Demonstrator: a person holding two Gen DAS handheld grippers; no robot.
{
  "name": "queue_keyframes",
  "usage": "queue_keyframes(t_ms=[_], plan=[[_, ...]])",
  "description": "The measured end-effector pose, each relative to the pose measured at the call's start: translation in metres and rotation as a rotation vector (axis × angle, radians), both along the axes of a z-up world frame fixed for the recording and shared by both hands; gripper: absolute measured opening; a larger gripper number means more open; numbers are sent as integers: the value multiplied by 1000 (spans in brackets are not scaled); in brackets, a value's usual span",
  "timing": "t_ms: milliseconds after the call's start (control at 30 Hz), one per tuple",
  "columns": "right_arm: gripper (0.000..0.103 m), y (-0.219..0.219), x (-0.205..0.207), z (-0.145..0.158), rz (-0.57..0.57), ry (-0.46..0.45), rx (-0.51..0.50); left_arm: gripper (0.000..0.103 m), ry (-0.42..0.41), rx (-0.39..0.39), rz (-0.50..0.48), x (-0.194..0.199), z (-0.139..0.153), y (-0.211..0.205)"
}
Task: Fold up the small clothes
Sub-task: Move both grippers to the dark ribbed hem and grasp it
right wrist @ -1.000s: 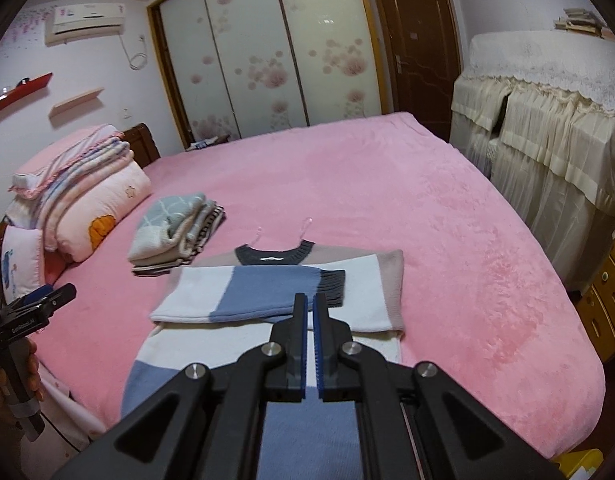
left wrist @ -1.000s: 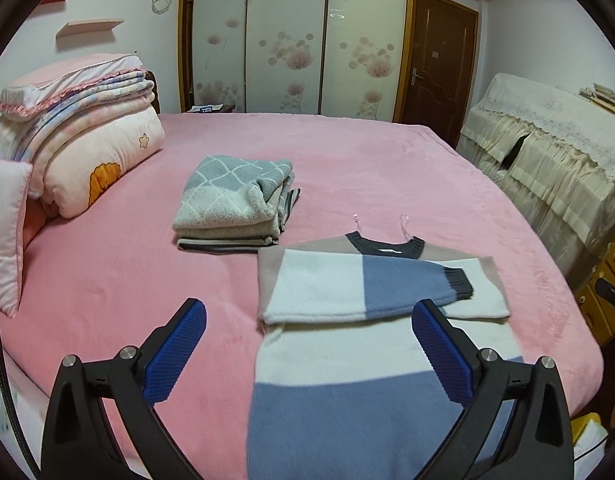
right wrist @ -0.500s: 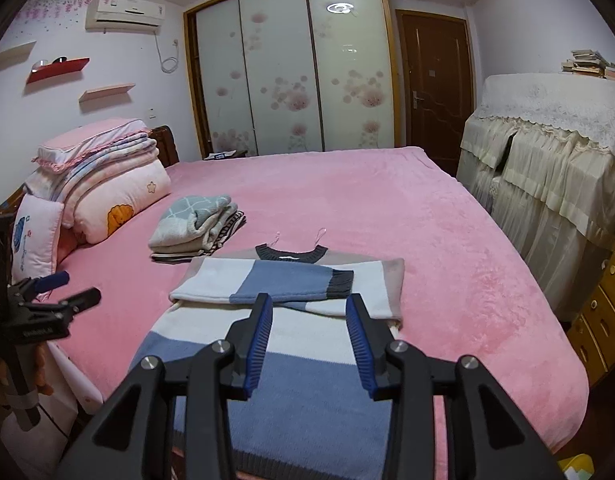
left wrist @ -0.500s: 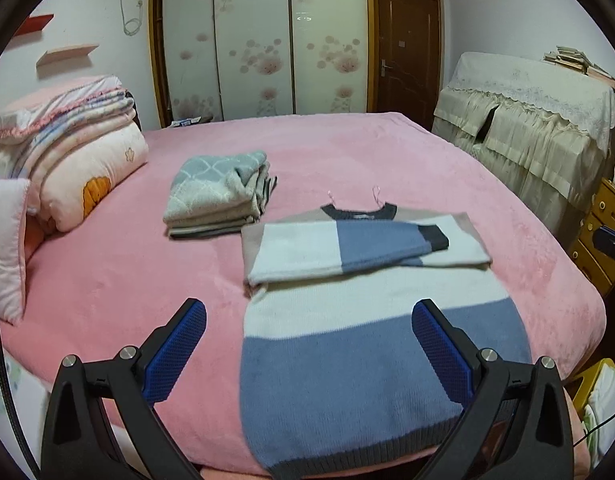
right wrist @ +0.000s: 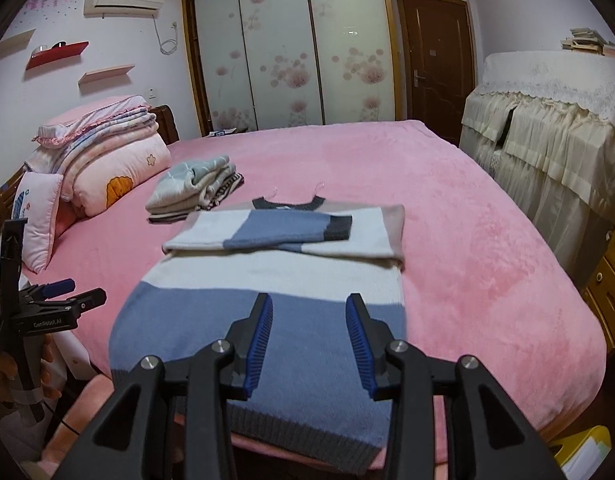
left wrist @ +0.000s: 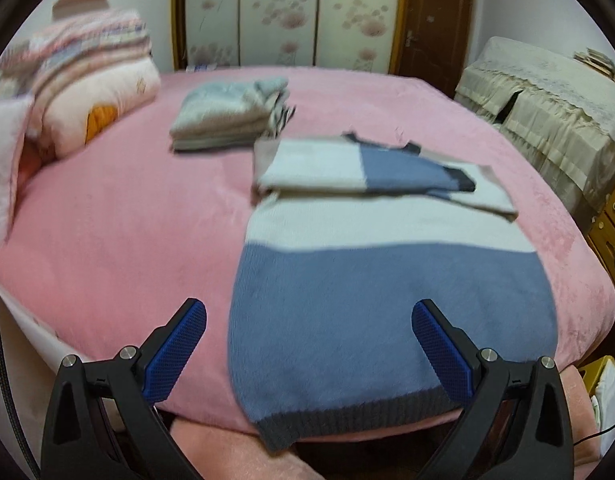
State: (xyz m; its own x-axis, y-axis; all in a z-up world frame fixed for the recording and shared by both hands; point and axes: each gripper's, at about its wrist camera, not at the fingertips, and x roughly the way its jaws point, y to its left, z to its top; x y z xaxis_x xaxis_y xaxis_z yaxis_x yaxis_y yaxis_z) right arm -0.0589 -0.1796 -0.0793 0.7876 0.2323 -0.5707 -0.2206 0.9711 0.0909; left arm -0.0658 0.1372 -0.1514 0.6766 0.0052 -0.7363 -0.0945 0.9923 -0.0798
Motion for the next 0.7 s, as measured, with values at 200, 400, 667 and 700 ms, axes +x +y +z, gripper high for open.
queue_keyframes(t_ms=[200, 400, 667, 700], plan=[[38, -18, 3, -40, -20, 114, -19, 102, 119, -95, 20, -4, -45, 31], [38, -39, 5, -84, -33, 257, 20, 102, 208, -156, 21, -5, -78, 48], [38, -53, 5, -126, -32, 390, 79, 89, 315, -278, -12, -4, -125, 59], [38, -55, 6, -129, -34, 401, 92, 89, 318, -300, -12, -4, -129, 61]])
